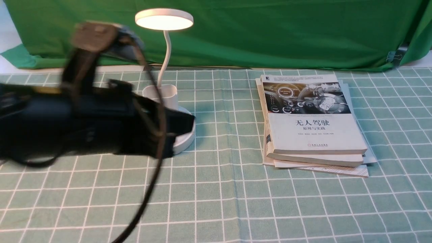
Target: Turn on the table lamp.
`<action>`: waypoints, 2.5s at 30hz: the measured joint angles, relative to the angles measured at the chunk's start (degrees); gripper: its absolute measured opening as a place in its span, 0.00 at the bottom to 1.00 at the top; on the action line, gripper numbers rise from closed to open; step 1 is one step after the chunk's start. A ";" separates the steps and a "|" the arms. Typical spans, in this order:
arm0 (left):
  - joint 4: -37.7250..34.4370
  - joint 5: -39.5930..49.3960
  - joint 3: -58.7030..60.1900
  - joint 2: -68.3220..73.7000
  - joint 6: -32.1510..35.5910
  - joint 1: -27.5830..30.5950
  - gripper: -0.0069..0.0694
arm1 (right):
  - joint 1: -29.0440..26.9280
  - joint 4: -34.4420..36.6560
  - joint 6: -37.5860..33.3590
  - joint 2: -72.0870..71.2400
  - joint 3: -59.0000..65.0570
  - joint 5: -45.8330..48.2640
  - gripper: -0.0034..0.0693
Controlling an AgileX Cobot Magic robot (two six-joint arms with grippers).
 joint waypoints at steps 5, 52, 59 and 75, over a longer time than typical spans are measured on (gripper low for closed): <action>7.47 -5.71 3.33 -11.89 1.82 0.06 0.09 | 0.00 0.00 0.00 0.00 0.00 0.00 0.38; 47.90 -18.09 48.47 -57.71 -46.67 26.35 0.15 | 0.00 0.00 0.00 0.00 0.00 0.04 0.38; 47.29 -15.02 48.53 -57.75 -43.97 26.35 0.16 | 0.00 0.00 0.00 0.00 0.00 0.04 0.38; 45.09 -15.02 48.53 -57.75 -41.08 26.35 0.19 | 0.00 0.00 0.00 0.00 0.00 -0.02 0.38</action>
